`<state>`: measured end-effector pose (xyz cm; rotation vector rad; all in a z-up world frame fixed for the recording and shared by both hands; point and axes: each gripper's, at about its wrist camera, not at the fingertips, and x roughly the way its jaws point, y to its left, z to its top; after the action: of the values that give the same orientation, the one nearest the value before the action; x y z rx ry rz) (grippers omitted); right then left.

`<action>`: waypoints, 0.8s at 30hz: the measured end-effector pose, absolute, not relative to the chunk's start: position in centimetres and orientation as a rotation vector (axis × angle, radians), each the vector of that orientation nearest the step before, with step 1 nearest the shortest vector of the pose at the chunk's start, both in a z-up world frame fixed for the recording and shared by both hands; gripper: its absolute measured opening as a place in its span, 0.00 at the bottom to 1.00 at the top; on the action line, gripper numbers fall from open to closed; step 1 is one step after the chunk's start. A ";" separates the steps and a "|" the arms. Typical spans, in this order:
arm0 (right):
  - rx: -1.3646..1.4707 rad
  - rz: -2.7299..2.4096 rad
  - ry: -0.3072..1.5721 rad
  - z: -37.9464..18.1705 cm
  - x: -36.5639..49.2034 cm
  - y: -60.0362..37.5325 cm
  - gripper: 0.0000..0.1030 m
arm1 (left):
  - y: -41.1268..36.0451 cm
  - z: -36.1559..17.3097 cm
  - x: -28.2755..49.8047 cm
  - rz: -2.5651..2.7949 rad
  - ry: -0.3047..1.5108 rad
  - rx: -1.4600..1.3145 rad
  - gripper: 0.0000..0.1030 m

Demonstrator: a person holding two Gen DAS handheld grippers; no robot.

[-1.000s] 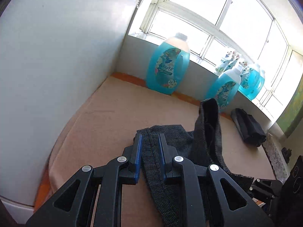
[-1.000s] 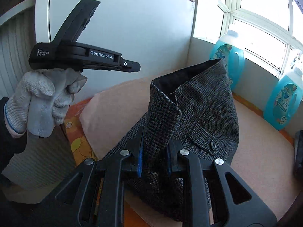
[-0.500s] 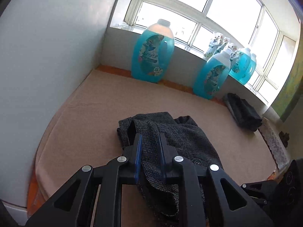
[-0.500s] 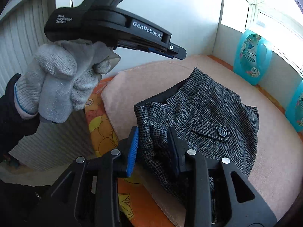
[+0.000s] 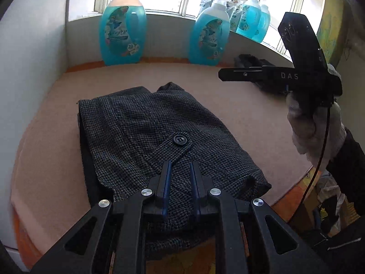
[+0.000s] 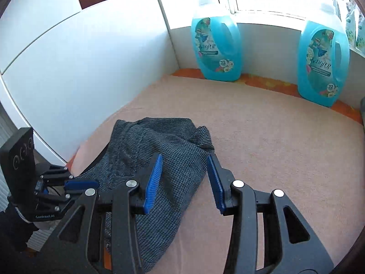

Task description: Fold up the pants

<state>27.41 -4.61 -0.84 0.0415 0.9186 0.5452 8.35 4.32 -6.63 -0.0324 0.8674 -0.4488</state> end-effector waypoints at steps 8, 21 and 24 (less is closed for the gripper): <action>0.121 0.607 1.080 -6.2 35.3 -2.3 0.41 | 6.0 -8.8 7.9 -0.445 0.909 -0.124 0.16; 0.386 0.568 1.207 -10.2 39.5 -4.3 0.06 | 5.5 -9.3 7.4 -0.445 0.885 -0.093 0.15; 0.482 0.573 1.220 -11.0 39.6 -5.1 0.07 | 5.4 -9.2 7.1 -0.446 0.879 -0.075 0.15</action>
<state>39.60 -5.11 -10.98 0.4823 1.2204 0.5725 7.13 5.42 -9.19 -0.0754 0.8793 -0.4463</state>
